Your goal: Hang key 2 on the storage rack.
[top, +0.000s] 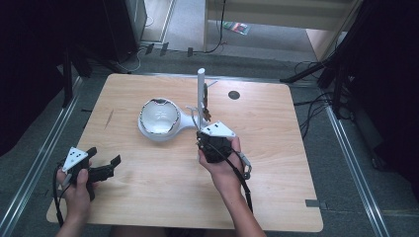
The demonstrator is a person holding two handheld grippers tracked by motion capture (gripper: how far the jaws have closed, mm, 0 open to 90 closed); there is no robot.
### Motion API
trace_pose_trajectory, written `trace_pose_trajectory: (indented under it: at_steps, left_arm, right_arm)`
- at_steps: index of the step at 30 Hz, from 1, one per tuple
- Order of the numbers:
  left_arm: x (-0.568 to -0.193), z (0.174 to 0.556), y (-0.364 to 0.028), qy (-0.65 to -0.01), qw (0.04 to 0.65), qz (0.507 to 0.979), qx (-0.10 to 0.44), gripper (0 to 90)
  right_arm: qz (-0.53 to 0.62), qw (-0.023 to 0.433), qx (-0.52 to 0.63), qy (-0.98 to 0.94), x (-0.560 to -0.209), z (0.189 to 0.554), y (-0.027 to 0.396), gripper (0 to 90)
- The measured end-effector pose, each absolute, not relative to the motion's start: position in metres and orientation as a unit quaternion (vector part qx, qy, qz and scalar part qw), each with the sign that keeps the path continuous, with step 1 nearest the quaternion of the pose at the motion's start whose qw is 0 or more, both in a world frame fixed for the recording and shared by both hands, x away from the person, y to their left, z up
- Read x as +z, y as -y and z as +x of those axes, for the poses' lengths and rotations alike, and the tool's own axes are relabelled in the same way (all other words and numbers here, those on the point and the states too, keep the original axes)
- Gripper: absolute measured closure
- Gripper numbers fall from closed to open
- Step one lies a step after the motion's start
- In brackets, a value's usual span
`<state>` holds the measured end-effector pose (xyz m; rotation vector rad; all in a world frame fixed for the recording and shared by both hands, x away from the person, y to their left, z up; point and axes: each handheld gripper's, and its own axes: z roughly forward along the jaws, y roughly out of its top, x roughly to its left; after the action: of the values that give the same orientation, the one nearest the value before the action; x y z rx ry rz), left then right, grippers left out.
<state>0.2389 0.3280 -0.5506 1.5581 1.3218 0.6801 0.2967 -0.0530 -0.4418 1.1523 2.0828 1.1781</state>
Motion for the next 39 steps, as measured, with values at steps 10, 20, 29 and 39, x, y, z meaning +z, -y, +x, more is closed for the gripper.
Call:
trace_pose_trajectory:
  at_steps: [10, 20, 29, 39]
  left_arm:
    - [-0.551, 0.239, -0.328, -0.541, 0.474, 0.637, 0.278, 1.2]
    - [-0.55, 0.239, -0.328, -0.54, 0.474, 0.637, 0.278, 1.2]
    - [-0.551, 0.239, -0.328, -0.54, 0.474, 0.637, 0.279, 1.2]
    - [-0.551, 0.239, -0.327, -0.54, 0.475, 0.636, 0.279, 1.2]
  right_arm:
    - [0.431, 0.246, 0.43, -0.754, -0.441, 0.3, 0.057, 83.4]
    - [0.44, 0.25, 0.429, -0.748, -0.442, 0.307, 0.058, 83.4]
    - [0.446, 0.251, 0.425, -0.747, -0.443, 0.311, 0.058, 83.4]
    - [0.447, 0.256, 0.426, -0.744, -0.437, 0.316, 0.06, 83.3]
